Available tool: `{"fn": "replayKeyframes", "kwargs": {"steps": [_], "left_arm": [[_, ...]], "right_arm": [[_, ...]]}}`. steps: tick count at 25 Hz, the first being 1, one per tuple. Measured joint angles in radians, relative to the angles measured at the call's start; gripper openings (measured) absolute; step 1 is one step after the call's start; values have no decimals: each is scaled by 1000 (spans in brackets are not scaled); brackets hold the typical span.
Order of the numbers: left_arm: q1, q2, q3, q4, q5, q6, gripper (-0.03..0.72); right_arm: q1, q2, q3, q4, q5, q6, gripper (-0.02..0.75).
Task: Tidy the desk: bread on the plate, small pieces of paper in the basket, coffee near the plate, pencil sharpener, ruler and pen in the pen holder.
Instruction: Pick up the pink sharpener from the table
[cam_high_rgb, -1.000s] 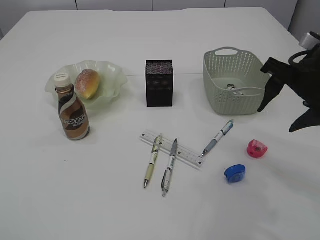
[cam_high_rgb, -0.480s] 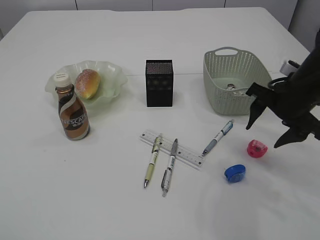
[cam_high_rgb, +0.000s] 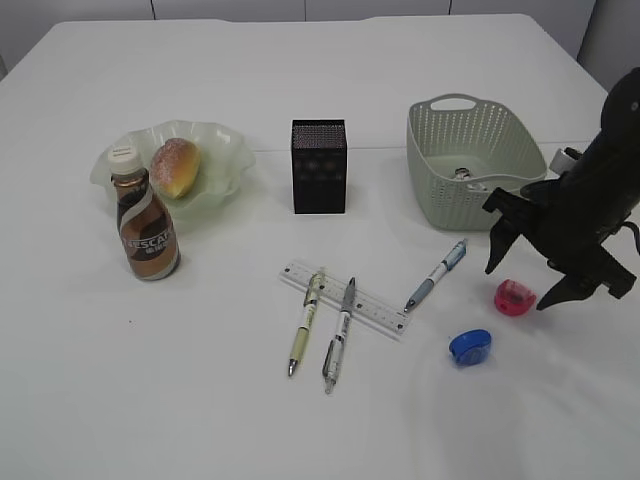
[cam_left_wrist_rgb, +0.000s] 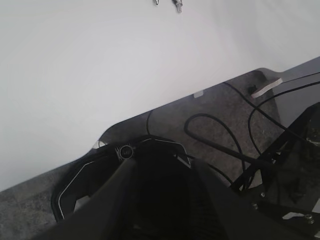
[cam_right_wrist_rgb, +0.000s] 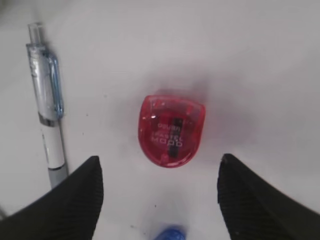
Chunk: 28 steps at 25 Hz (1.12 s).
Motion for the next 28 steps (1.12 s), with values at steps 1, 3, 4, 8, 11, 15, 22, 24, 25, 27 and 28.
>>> {"fn": "replayKeyframes", "kwargs": {"steps": [1,3,4,8,11,15,22,24,25,27,28], "left_arm": [[0,0,0,-5,0,0,260],[0,0,0,-9,0,0,260],[0,0,0,-9,0,0,260],[0,0,0,-9,0,0,260],[0,0,0,-9,0,0,260],[0,0,0,-9,0,0,260],[0,0,0,-11,0,0,260],[0,0,0,-13,0,0,260],[0,0,0,-13,0,0,260],[0,0,0,-17,0,0,260],[0,0,0,-19,0,0,260]], "right_arm": [[0,5,0,-16,-6,14,554],[0,10,0,-50,-10,42,554],[0,13,0,-64,-13,57,554],[0,29,0,-90,-17,79,554],[0,46,0,-88,-18,81,554],[0,50,-2,-83,-48,82,554],[0,65,-4,-67,-72,106,554],[0,69,-4,-64,-73,106,554],[0,71,-4,-63,-73,106,554],[0,72,-4,-63,-78,108,554],[0,72,-4,-63,-82,108,554]]}}
